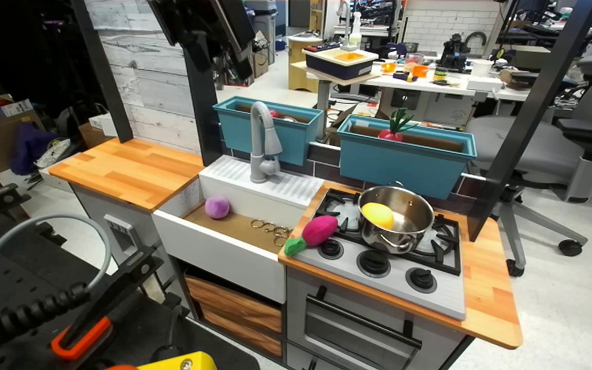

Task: Push the grey faucet head to the left

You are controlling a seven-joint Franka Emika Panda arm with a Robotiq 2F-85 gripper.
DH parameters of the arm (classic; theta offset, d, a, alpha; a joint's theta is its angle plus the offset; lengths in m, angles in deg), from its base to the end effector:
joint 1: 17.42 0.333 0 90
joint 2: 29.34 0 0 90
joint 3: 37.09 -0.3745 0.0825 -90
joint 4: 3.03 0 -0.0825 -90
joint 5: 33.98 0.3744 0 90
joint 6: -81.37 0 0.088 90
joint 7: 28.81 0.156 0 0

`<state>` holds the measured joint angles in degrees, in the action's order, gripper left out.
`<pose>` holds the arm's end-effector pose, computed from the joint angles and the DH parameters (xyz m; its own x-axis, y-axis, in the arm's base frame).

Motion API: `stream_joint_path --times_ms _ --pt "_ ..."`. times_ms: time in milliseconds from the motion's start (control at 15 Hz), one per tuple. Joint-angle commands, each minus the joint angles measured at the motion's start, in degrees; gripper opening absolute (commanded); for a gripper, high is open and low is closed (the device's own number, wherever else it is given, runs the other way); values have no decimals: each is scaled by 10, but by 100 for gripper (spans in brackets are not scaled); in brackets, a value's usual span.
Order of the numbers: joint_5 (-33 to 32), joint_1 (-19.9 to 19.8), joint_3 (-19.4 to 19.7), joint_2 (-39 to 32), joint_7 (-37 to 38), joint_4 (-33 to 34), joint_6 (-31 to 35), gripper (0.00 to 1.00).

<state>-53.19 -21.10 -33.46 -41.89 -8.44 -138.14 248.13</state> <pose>0.5613 -0.0552 0.2883 0.9291 -0.1417 0.3416 -0.1772 -0.9813 0.0749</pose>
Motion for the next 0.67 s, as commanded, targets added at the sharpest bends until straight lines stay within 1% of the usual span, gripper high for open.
stream_joint_path --times_ms 0,200,400,467,600 --pt "-65 19 40 -96 28 63 42 100" --pt "-70 24 51 -158 27 102 73 100" --pt "-67 20 50 -218 11 141 143 100" --pt "6 34 52 -239 -52 152 177 100" --pt "50 7 12 -279 -87 185 230 100"
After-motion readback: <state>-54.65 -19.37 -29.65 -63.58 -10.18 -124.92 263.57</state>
